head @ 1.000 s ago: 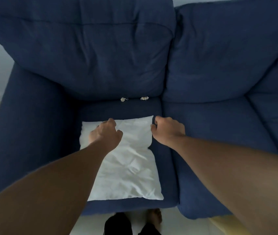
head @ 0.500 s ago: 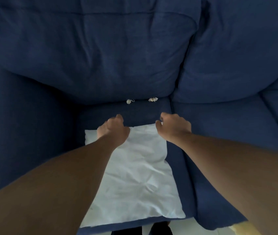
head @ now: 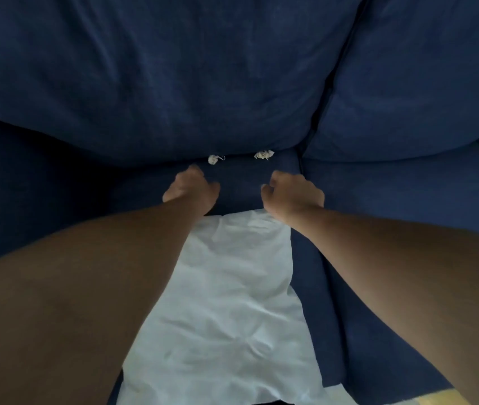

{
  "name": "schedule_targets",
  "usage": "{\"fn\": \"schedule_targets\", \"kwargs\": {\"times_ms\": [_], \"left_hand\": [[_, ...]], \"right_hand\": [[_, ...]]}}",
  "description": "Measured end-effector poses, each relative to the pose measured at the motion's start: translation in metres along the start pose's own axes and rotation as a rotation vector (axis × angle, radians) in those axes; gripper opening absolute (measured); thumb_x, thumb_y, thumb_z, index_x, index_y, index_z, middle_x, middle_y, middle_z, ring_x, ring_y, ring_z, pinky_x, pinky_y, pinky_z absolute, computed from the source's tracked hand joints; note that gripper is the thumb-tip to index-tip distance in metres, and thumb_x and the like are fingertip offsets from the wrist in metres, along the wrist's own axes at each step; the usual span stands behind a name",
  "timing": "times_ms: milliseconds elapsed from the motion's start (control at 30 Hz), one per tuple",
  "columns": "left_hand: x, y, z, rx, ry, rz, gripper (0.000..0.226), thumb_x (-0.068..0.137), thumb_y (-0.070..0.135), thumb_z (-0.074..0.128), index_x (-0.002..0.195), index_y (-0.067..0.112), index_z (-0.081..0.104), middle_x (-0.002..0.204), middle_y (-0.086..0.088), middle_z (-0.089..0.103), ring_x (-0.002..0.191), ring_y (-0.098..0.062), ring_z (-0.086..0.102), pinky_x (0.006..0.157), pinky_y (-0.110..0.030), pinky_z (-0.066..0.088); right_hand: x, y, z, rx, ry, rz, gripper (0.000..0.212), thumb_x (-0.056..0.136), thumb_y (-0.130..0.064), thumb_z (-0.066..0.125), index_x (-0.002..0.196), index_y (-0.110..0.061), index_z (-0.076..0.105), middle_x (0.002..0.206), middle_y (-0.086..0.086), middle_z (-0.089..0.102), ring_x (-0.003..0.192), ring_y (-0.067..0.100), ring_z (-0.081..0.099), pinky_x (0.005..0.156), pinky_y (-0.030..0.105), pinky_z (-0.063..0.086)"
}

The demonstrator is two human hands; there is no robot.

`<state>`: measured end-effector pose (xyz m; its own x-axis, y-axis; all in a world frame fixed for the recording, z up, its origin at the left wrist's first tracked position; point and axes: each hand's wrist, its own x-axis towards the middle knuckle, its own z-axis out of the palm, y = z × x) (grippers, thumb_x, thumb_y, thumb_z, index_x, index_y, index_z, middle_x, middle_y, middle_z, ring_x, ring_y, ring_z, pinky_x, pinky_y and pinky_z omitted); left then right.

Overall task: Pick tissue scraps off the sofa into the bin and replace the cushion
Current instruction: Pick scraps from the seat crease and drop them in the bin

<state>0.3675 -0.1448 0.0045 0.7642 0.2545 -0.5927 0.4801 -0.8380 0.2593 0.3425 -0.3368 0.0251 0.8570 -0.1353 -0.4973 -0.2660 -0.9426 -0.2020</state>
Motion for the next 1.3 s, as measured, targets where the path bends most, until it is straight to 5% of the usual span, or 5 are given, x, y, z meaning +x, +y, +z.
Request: {"fn": "schedule_targets", "kwargs": {"times_ms": [400,567,733,1033,1300], "left_hand": [[0.091,0.041,0.061,-0.827,0.013,-0.313,0.033,0.091,0.035,0.064,0.111,0.009,0.063,0.099,0.0,0.067,0.085,-0.014,0.064,0.075,-0.029,0.057],[0.094,0.041,0.071,-0.786,0.077,-0.327,0.028,0.094,0.034,0.064,0.115,0.016,0.067,0.108,-0.003,0.068,0.095,-0.022,0.065,0.089,-0.04,0.059],[0.059,0.036,0.056,-0.638,0.078,-0.212,0.013,0.09,0.033,0.071,0.086,0.025,0.063,0.089,0.002,0.064,0.078,-0.016,0.061,0.071,-0.028,0.057],[0.022,0.01,0.028,-0.383,0.072,-0.035,0.015,0.089,0.047,0.064,0.096,0.034,0.065,0.092,0.009,0.065,0.083,-0.02,0.063,0.073,-0.033,0.053],[0.01,-0.015,0.019,-0.153,0.092,0.05,0.021,0.092,0.044,0.062,0.109,0.031,0.063,0.116,0.002,0.056,0.094,-0.024,0.058,0.073,-0.036,0.044]], "right_hand": [[0.053,0.036,0.015,0.081,0.037,-0.052,0.034,0.101,-0.049,0.044,0.114,-0.024,0.065,0.111,0.004,0.068,0.102,0.032,0.064,0.074,0.036,0.041],[0.067,0.037,0.021,0.089,0.021,-0.008,0.032,0.101,-0.049,0.046,0.112,-0.025,0.064,0.11,0.003,0.067,0.102,0.032,0.064,0.074,0.036,0.043],[0.09,0.018,0.021,0.226,0.008,0.103,0.032,0.097,-0.05,0.051,0.114,-0.026,0.062,0.112,0.002,0.067,0.102,0.029,0.064,0.083,0.038,0.051],[0.138,-0.032,0.065,0.524,0.109,0.331,0.026,0.101,-0.034,0.059,0.12,-0.016,0.063,0.125,0.002,0.068,0.113,0.024,0.062,0.088,0.025,0.041],[0.091,-0.039,0.059,0.058,0.051,-0.037,0.015,0.098,-0.04,0.047,0.096,-0.027,0.054,0.101,-0.002,0.065,0.093,0.026,0.06,0.099,0.049,0.04]]}}
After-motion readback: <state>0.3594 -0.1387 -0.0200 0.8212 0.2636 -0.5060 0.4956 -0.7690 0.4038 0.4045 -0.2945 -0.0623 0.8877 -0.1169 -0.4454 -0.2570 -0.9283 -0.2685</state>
